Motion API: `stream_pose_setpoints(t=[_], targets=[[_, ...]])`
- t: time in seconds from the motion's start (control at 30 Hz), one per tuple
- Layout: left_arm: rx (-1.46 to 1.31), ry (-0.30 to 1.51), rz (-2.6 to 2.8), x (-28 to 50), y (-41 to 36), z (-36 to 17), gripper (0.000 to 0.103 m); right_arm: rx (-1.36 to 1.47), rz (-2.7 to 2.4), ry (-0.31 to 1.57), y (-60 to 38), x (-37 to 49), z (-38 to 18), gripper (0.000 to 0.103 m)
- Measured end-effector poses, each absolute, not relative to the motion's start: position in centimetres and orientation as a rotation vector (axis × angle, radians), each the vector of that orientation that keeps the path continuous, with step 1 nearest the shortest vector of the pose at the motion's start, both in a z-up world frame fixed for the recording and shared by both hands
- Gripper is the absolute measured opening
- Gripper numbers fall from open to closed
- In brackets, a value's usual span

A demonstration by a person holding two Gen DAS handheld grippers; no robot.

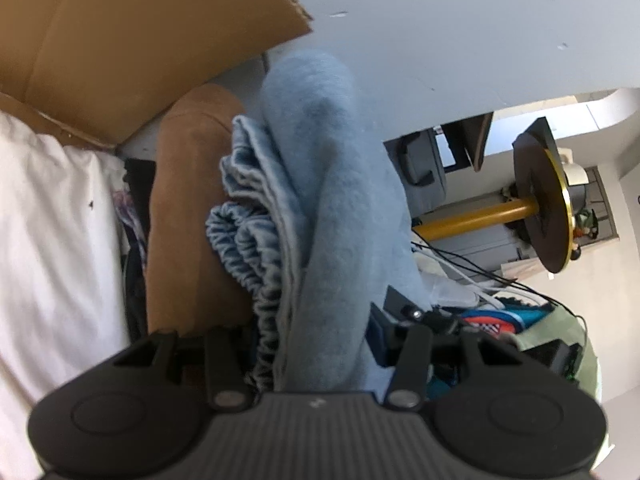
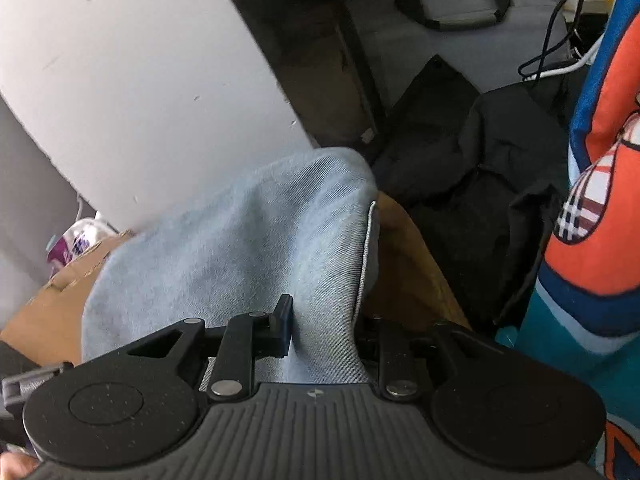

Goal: Fold clothes
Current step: 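Carry the jeans with both tools toward the clothes stack beside the bed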

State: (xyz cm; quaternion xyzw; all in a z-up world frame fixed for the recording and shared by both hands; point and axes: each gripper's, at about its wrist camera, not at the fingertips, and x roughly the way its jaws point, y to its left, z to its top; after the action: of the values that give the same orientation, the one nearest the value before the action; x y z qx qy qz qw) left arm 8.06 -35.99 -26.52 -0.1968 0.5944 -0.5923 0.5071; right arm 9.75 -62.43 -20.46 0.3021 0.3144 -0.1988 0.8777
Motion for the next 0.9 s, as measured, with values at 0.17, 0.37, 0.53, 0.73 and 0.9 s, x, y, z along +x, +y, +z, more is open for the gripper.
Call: stream_pose_setpoints(t=[0.17,0.37,0.53,0.73,0.9], targets=[[-0.399,1.44,-1.425,9.0,-35.0,-25.8,0.055,0.627,-0.399,0.643,-62.8,10.3,-20.8,0.027],[-0.239,1.375,-1.421,11.8,-32.2,-22.7,0.056,0.678,-0.389,0.62,-63.9,10.2,-22.0,0.027],[-0.158,1.266,-1.432,13.4,-31.3,-18.2,0.054,0.696,-0.432,0.595,-64.0,10.1,-22.5,0.033],[-0.102,1.168,-1.527,12.2,-32.1,-13.6,0.054,0.706,-0.481,0.543,-63.7,9.3,-22.3,0.042],[-0.006,1.093,-1.568,9.4,-34.2,-13.5,0.05,0.702,-0.523,0.522,-63.6,8.7,-21.8,0.043]])
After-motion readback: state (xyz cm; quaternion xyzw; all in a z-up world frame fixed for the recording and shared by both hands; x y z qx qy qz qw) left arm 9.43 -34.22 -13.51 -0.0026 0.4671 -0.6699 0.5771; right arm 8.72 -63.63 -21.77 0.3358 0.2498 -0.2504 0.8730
